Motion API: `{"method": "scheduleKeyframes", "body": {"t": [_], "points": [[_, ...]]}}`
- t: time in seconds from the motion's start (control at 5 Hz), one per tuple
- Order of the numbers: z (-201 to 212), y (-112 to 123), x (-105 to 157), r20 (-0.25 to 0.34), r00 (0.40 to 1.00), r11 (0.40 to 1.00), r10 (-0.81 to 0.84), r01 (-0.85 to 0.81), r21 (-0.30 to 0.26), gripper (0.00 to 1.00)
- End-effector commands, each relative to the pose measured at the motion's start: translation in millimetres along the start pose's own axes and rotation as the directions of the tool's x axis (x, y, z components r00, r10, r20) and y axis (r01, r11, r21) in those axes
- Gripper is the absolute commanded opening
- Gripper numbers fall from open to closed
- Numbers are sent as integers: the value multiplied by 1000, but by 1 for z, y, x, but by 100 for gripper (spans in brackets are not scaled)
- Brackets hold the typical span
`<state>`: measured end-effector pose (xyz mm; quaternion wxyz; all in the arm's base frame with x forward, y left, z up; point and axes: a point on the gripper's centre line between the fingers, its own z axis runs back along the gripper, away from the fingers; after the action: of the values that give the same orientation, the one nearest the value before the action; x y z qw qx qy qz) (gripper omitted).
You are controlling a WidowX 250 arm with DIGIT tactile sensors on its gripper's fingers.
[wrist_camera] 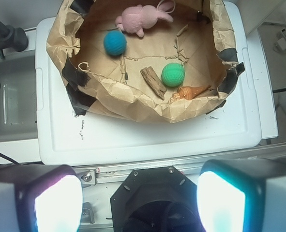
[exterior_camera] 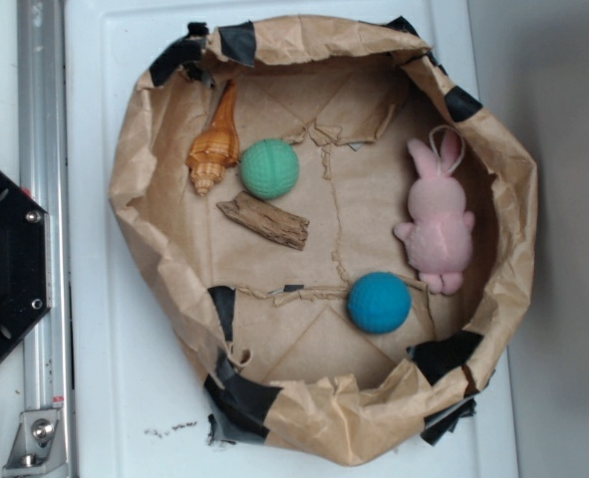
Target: Grab the shell.
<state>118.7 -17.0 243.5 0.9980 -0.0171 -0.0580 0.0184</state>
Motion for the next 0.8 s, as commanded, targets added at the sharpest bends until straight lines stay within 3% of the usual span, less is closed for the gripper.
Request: {"method": "scheduleKeyframes", "body": {"t": [0.0, 0.2, 0.4, 0.6], "points": [[0, 0, 0, 0, 1000, 1000, 0, 0, 0, 100], [-30, 18, 45, 53, 999, 999, 0, -2, 40, 100], [-31, 8, 93, 117, 985, 983, 124, -138, 118, 100], [-63, 12, 115, 123, 967, 968, 222, -234, 90, 100]]}}
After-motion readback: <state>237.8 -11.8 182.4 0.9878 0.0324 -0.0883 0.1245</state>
